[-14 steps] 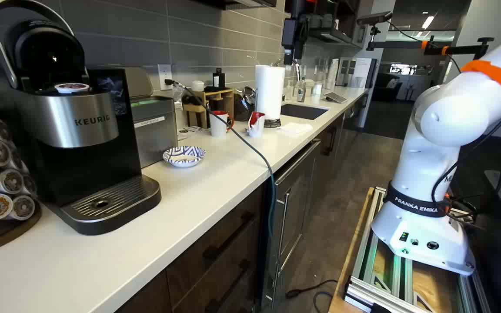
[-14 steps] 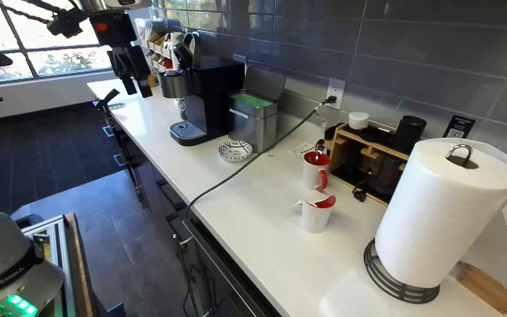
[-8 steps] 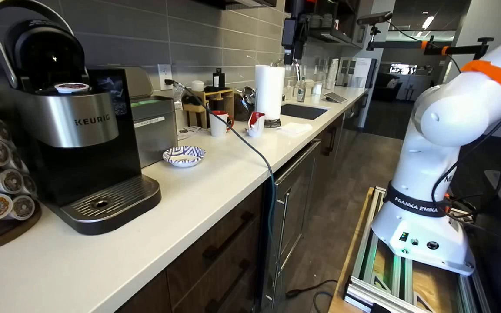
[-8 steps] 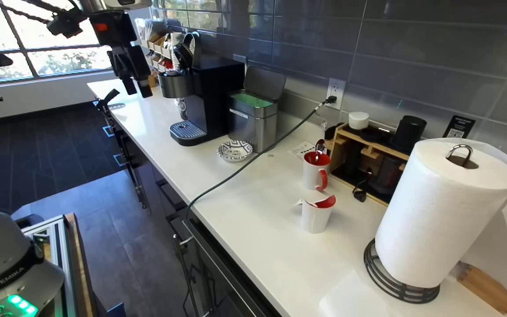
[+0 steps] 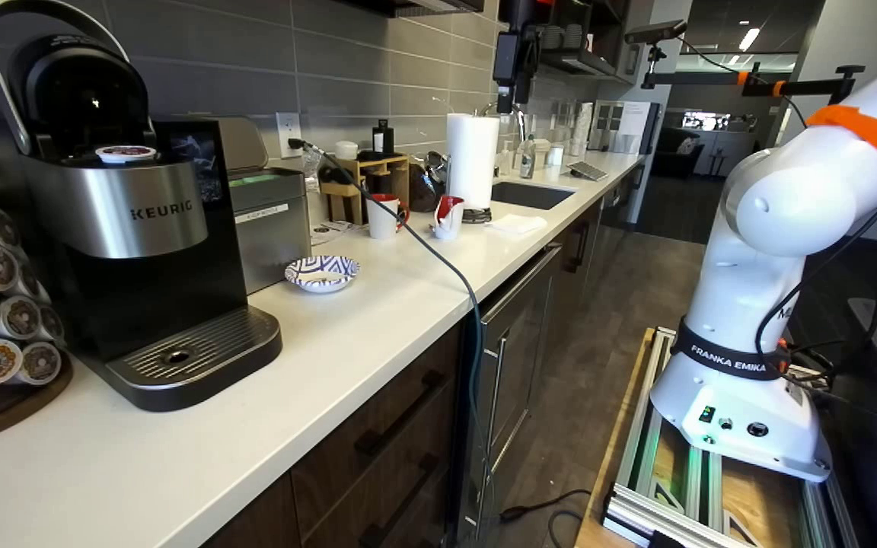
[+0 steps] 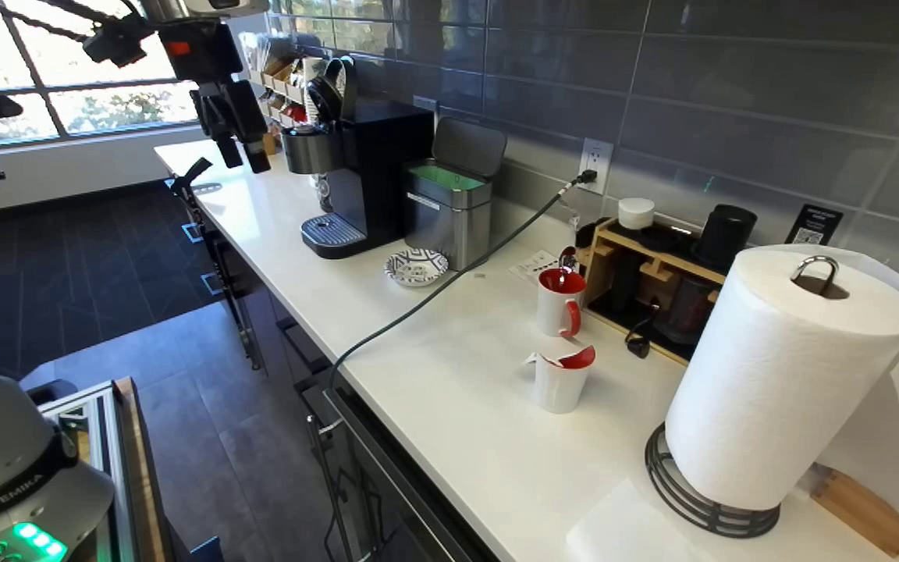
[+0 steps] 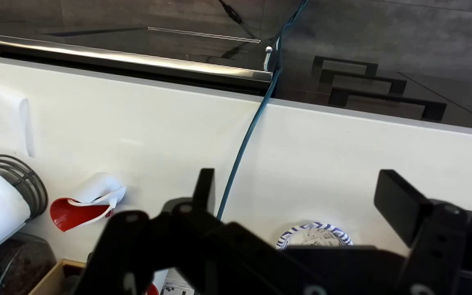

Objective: Pour the contents in the bowl into the mug

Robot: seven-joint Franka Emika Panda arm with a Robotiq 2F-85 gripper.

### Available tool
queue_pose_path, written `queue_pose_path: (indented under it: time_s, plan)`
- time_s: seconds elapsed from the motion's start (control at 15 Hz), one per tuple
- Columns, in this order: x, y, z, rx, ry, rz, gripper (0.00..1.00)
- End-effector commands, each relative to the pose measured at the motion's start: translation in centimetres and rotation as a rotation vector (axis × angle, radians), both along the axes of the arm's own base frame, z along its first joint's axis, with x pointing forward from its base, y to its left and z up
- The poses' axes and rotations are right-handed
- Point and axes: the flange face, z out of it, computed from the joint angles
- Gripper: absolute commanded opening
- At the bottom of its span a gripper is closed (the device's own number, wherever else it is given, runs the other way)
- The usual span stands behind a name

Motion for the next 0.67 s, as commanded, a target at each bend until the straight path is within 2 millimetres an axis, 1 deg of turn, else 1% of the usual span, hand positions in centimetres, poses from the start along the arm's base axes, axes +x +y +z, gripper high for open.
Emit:
queue_pose_path:
  time_s: [0.0, 0.4, 0.53, 0.6]
  plan:
    - [0.0, 0.0, 0.0, 0.000, 0.001, 0.000, 1.00]
    - [0.0, 0.0, 0.0, 0.000, 0.001, 0.000, 1.00]
    - [1.0, 0.0, -1.0, 0.041, -0.019, -0.013, 1.00]
    - [1.9, 0.0, -1.7, 0.062, -0.034, -0.012, 1.00]
